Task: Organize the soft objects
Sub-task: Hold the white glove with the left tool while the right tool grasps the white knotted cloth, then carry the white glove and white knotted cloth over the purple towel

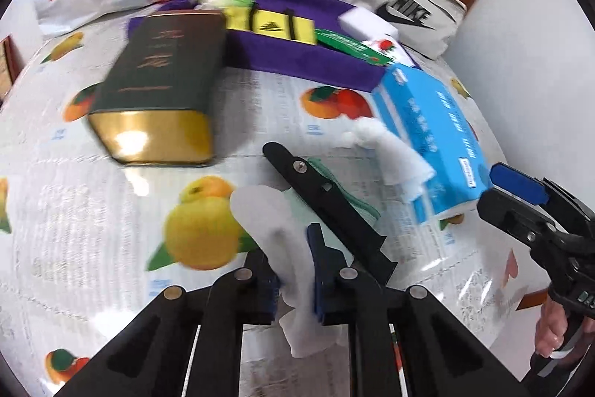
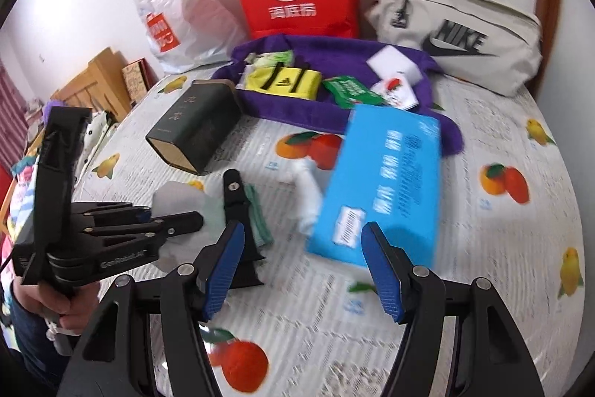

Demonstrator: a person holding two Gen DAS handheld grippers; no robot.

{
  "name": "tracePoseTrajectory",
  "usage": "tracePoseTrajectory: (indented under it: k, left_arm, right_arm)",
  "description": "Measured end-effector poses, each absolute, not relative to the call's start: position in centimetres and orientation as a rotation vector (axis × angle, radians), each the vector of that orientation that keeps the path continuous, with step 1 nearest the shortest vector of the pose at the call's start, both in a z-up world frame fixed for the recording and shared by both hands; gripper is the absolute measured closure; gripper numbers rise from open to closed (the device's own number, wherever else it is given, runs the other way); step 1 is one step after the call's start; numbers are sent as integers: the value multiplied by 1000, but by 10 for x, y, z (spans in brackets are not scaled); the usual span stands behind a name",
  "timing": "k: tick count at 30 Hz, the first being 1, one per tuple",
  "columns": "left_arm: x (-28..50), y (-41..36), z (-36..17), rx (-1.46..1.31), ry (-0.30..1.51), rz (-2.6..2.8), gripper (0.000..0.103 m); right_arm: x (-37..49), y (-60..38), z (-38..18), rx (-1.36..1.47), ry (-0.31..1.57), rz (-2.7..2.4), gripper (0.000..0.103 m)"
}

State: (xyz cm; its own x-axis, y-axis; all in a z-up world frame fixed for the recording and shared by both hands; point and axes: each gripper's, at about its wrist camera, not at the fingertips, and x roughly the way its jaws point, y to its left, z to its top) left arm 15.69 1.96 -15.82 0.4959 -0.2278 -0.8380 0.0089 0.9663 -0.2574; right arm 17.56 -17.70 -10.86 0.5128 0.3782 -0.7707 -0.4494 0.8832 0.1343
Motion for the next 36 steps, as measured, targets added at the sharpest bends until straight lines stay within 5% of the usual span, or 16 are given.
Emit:
tracePoseTrajectory:
  k: [7, 23, 26, 36]
  left_arm:
    - [151, 53, -157, -272, 1040, -116, 89]
    - [163, 79, -160, -322, 1040, -160, 89]
    - [165, 80, -160, -333, 1040, -167, 89]
    - [161, 74, -143, -337, 992, -209, 89]
  right_arm:
    - [205, -132, -125, -196, 901, 520, 56]
    - [245, -83, -173, -514, 947, 366, 62]
    - [246, -80, -176, -538, 938, 362, 82]
    - [232, -106, -144, -329, 918, 474, 83]
